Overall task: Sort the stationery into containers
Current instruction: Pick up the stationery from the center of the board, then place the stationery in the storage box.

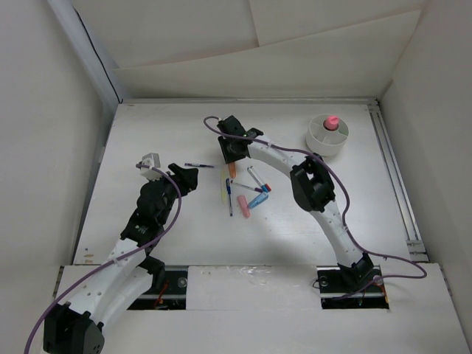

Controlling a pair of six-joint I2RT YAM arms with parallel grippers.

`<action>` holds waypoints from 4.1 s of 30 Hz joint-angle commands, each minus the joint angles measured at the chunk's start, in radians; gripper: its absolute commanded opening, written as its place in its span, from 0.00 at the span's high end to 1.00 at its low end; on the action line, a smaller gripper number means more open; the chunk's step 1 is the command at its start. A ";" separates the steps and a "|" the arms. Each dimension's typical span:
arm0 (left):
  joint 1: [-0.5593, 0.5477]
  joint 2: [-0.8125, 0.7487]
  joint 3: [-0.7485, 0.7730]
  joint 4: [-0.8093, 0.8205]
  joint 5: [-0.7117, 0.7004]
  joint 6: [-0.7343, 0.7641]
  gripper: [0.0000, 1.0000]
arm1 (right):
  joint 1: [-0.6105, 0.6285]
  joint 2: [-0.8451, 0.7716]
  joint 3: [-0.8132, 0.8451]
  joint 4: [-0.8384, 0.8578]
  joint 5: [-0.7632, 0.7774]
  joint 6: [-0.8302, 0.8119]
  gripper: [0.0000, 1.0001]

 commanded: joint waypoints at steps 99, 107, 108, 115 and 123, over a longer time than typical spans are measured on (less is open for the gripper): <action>-0.004 -0.015 0.042 0.035 0.047 -0.004 0.44 | -0.627 -0.372 -0.395 0.377 0.735 0.148 0.71; -0.004 -0.015 0.042 0.035 0.047 -0.004 0.44 | -0.627 -0.423 -0.395 0.368 0.669 0.175 0.57; -0.004 -0.015 0.042 0.035 0.047 -0.004 0.44 | -0.627 -0.438 -0.395 0.368 0.657 0.175 0.57; -0.004 -0.015 0.042 0.035 0.047 -0.004 0.44 | -0.627 -0.512 -0.405 0.346 0.608 0.197 0.52; -0.004 -0.024 0.042 0.035 0.047 -0.013 0.44 | -0.627 -0.735 -0.567 0.366 0.498 0.284 0.76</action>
